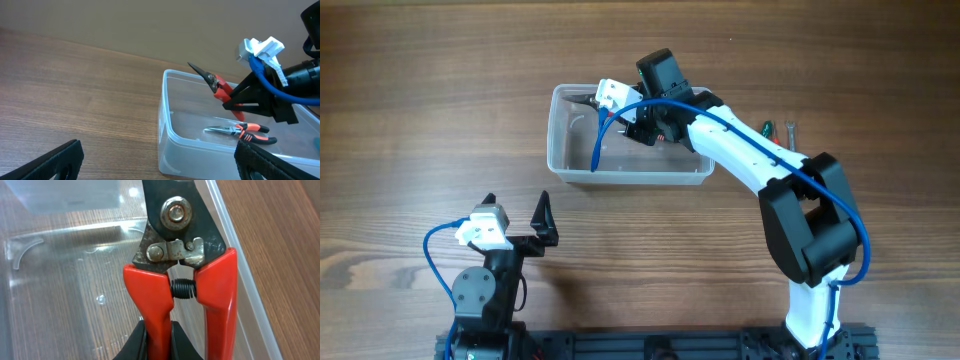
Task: Pack container
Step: 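Carry the snips into the container and release them, then move the right gripper to the silver wrench and grasp it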
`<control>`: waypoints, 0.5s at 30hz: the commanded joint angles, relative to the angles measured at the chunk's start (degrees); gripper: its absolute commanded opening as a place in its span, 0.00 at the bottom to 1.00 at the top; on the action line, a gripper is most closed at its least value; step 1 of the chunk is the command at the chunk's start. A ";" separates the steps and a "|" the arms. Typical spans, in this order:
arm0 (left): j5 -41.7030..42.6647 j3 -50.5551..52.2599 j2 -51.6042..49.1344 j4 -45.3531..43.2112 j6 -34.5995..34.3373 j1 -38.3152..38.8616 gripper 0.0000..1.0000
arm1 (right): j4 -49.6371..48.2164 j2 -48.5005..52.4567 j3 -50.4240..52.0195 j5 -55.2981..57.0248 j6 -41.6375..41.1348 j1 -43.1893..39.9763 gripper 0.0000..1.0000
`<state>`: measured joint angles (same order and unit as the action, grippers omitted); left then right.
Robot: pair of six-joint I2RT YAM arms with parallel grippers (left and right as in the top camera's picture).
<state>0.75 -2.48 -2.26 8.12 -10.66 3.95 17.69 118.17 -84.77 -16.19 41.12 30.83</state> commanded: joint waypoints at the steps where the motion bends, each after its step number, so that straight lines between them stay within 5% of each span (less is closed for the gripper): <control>1: -0.17 0.33 0.24 0.00 -0.70 -0.33 1.00 | -0.66 0.79 -0.33 3.48 -4.04 0.09 0.31; 6: -0.17 0.33 0.26 0.00 -0.70 -0.33 1.00 | -0.22 -2.64 -0.42 11.41 -10.88 0.07 0.63; 15: -0.17 0.33 0.26 0.00 -0.70 -0.33 1.00 | 4.90 -30.93 -0.42 25.11 -21.59 -5.88 0.67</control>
<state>0.73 -2.48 -2.26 8.12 -10.66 3.95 21.08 102.06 -84.66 0.62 26.98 29.67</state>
